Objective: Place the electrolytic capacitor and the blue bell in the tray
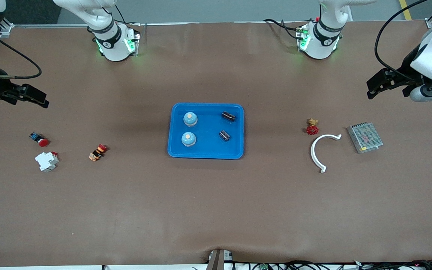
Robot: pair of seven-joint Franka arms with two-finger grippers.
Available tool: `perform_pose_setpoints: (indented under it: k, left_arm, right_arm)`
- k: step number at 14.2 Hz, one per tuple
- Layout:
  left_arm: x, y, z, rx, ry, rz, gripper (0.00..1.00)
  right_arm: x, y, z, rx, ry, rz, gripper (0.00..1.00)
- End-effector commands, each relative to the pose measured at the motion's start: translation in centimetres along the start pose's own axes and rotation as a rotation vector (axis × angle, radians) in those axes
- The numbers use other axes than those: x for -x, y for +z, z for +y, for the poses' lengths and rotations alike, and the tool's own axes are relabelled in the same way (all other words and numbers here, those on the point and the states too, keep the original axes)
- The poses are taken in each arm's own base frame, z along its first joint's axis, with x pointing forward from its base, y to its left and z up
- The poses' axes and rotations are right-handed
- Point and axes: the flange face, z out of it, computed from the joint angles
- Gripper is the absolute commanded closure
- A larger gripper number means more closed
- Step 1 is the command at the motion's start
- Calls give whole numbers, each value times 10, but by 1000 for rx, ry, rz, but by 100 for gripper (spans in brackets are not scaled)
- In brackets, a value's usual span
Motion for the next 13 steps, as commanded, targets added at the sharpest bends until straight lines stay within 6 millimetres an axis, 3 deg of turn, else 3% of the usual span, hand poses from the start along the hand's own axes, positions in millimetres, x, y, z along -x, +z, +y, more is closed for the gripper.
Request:
perform_pose_setpoints:
  k: [1,13]
  left_arm:
    - [7,-8,-3,1,39,2,0]
    - [7,-8,-3,1,47,2,0]
  right_arm:
    - [7,0,-4,0,5,16,0]
    - [5,1,-12,-23,46,21,0]
